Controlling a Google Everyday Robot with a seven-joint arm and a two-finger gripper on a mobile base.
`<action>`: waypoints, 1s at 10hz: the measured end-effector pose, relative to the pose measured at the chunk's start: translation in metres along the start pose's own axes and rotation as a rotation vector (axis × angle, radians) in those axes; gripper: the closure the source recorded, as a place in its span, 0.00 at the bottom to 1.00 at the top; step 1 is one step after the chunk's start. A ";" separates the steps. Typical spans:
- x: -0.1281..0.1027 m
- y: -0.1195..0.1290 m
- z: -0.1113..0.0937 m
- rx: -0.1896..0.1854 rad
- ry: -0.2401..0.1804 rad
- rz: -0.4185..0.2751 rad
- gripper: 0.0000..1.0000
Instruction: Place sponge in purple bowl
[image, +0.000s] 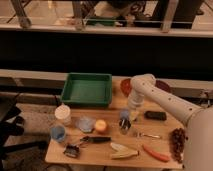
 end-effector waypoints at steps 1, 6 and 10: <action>0.001 0.000 0.000 0.000 -0.002 -0.001 0.69; 0.003 -0.005 -0.009 0.024 -0.015 0.005 0.85; 0.004 -0.011 -0.035 0.091 -0.035 0.009 0.85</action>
